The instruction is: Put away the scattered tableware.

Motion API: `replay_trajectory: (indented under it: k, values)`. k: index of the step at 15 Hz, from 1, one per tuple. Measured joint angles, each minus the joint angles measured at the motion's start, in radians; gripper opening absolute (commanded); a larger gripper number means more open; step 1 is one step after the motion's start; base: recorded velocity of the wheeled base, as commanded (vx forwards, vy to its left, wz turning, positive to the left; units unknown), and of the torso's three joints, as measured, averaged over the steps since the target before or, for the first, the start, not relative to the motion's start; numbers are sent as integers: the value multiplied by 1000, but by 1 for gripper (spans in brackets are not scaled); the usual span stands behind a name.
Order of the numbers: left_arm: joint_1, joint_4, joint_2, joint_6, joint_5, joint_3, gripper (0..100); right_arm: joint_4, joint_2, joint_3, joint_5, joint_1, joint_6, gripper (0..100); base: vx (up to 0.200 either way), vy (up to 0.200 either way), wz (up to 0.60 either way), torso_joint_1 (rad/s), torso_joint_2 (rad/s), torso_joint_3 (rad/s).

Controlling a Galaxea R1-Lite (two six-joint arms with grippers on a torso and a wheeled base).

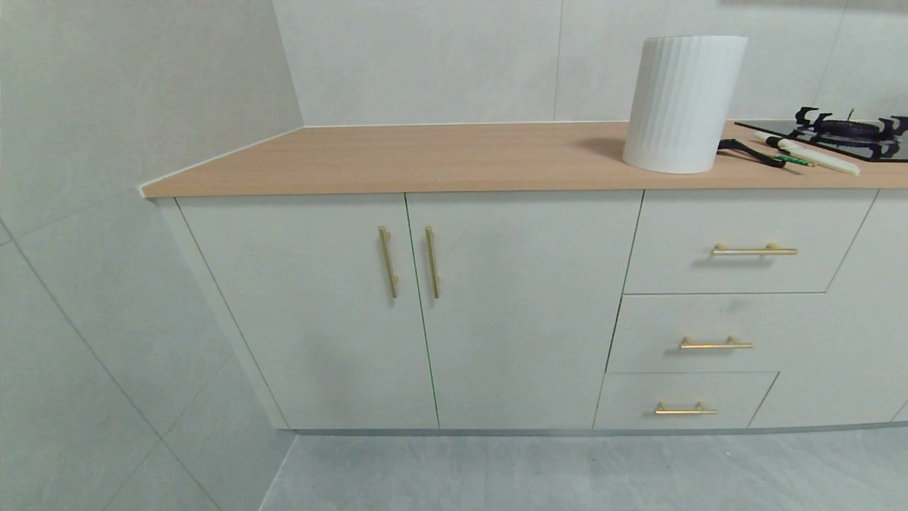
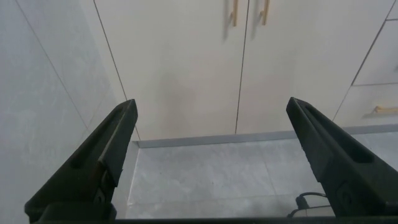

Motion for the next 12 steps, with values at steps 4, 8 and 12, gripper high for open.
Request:
replay_trajectory:
  k: [4,8,12]
  values:
    - [0,0,0,0,0,0,100,0,0,0,0,1,1,100,0,-200,0,6,1,2]
    - [0,0,0,0,0,0,100,0,0,0,0,1,4,100,0,-200,0,5,5,4]
    - [0,0,0,0,0,0,100,0,0,0,0,1,7,100,0,-150,0,2,2,1]
